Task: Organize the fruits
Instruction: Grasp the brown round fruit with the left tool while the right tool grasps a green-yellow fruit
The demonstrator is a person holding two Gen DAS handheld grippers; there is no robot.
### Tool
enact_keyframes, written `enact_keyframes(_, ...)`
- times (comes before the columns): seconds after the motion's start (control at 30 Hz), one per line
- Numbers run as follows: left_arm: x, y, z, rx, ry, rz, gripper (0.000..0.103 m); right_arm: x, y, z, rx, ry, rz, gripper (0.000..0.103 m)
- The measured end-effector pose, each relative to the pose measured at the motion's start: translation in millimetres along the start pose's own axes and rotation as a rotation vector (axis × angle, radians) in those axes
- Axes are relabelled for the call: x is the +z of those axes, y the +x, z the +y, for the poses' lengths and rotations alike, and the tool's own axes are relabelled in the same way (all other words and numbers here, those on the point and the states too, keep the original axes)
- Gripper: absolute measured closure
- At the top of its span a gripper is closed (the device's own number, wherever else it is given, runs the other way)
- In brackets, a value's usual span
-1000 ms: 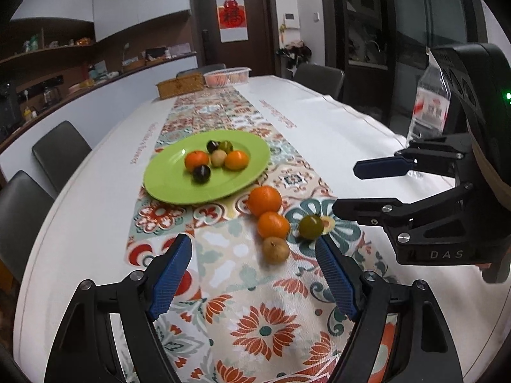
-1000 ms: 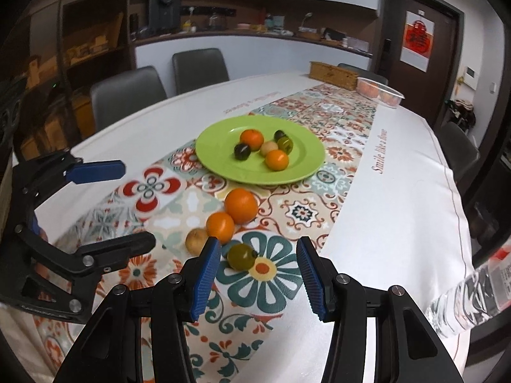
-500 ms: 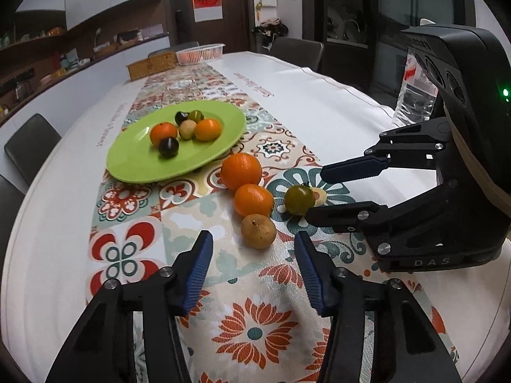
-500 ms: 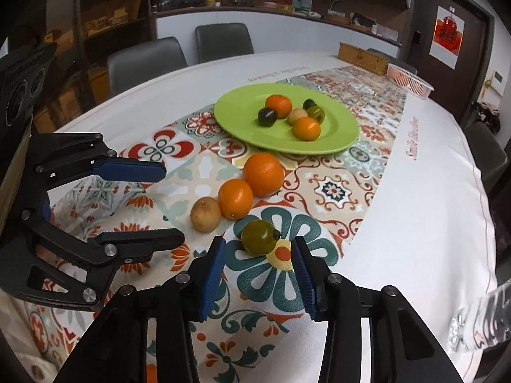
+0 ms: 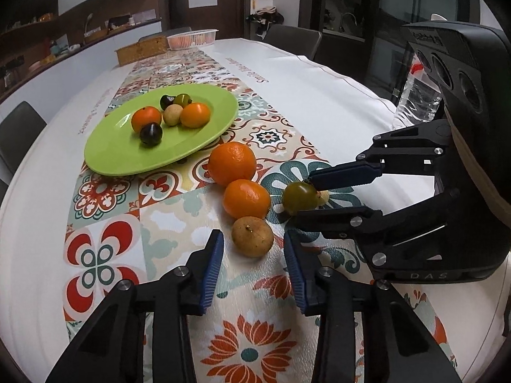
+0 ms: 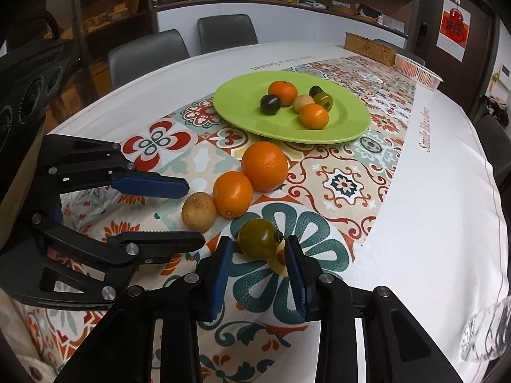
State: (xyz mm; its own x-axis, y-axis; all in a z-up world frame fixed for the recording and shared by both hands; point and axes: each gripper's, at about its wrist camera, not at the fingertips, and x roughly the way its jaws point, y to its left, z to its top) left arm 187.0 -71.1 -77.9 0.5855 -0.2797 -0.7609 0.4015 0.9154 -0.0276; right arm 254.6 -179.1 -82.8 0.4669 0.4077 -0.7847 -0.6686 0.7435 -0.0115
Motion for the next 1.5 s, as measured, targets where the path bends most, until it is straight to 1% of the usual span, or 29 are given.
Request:
enact_keyframes(0.13, 2.2, 2.3, 1.1, -0.01, -0.014, 0.007, 0.07, 2.5, 3.1, -1.1, 0.011, 0.005, 0.001, 0.068)
enact_keyframes(0.2, 3.1, 3.1, 1.2, -0.015, -0.022, 0.007, 0.072, 3.2, 5.0, -1.0, 0.015, 0.004, 0.003, 0.072)
enact_keyframes(0.33, 5.0, 4.7, 2.8, -0.021, -0.04, 0.009, 0.076, 3.4, 7.3, -2.0, 0.021, 0.012, 0.007, 0.073)
enact_keyframes(0.5, 5.1, 3.8, 3.2, -0.026, -0.05, 0.009, 0.076, 2.1, 5.6, -2.4, 0.021, 0.022, 0.001, 0.074)
enact_keyframes(0.67, 3.4, -3.6, 2.5, -0.013, -0.055, -0.002, 0.076, 1.6, 0.7, -1.8, 0.015, 0.033, -0.01, 0.075)
enact_keyframes(0.9, 4.3, -19.7, 3.9, 0.005, -0.074, -0.035, 0.076, 3.6, -11.1, 0.2, 0.008, 0.058, -0.037, 0.075)
enact_keyframes(1.2, 7.9, -47.8, 6.0, 0.03, -0.086, -0.099, 0.076, 12.2, -33.3, 5.0, -0.015, 0.085, -0.092, 0.075)
enact_keyframes(1.33, 11.3, -58.6, 8.6, 0.06, -0.092, -0.113, 0.076, 18.2, -43.9, 6.1, -0.027, 0.1, -0.123, 0.075)
enact_keyframes(1.5, 15.5, -66.7, 14.8, 0.078, -0.101, -0.138, 0.076, 26.3, -53.8, 5.9, -0.044, 0.129, -0.155, 0.075)
